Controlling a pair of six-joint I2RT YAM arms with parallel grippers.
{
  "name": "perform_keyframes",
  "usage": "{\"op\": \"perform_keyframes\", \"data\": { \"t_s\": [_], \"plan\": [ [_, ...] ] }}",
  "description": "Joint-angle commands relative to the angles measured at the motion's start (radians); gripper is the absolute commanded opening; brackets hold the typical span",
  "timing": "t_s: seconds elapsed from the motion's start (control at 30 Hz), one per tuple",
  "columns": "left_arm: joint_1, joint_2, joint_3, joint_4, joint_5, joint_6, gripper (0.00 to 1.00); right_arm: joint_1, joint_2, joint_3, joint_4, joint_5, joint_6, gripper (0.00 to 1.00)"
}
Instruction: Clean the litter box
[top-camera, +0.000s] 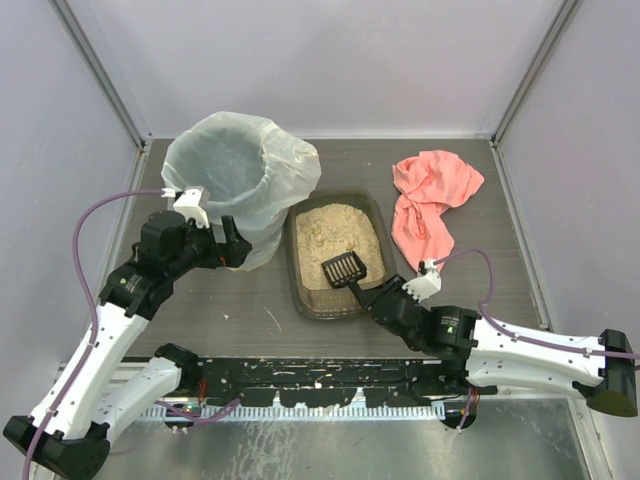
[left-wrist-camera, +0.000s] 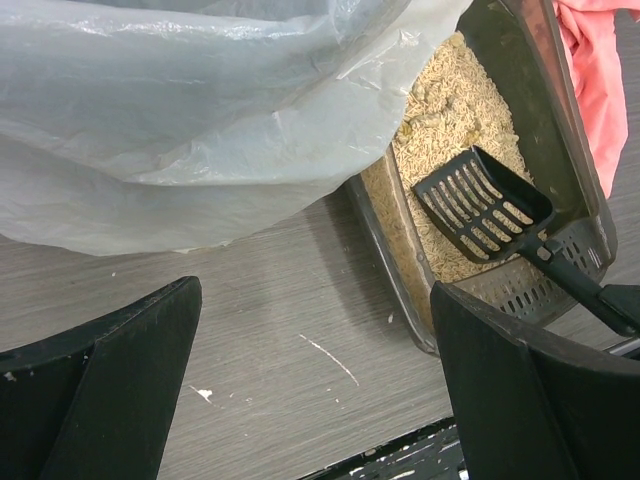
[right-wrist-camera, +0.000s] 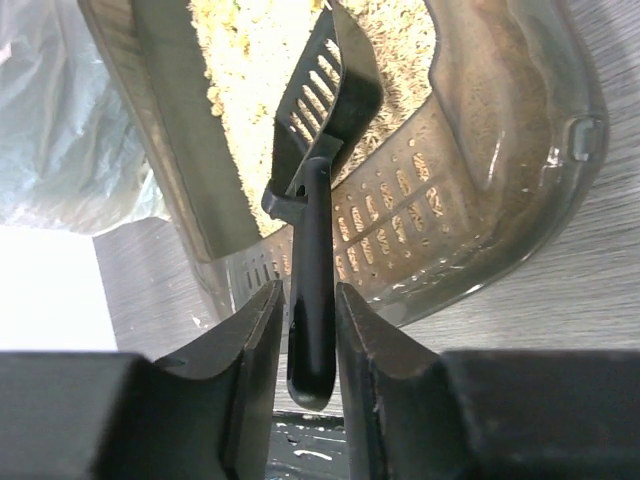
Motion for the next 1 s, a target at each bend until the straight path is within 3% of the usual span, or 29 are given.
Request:
{"op": "perform_keyframes", "data": {
  "t_s": [0.0, 0.23, 0.43, 0.73, 0.97],
  "plan": [
    [-0.003, -0.001, 0.011, 0.045, -0.006, -0.002, 1.0, 0.007, -0.04, -0.019, 0.115, 0.075, -0.017, 0.27],
    [-0.003, 0.004, 0.011, 0.045, -0.008, -0.002, 0.99, 0.007, -0.011, 0.065, 0.078, 0.152, -0.156, 0.1],
    [-0.003, -0.003, 0.006, 0.057, 0.008, 0.006, 0.99, -0.029, 0.063, 0.244, 0.011, 0.121, -0.46, 0.01],
    [-0.003, -0.043, 0.009, 0.146, -0.074, 0.059, 1.0, -0.374, 0.244, 0.471, -0.094, -0.349, -0.905, 0.01],
    [-0.003, -0.092, -0.096, 0.455, 0.155, 0.205, 0.96, -0.497, 0.331, 0.627, -0.195, -0.462, -1.052, 0.01]
  ]
}}
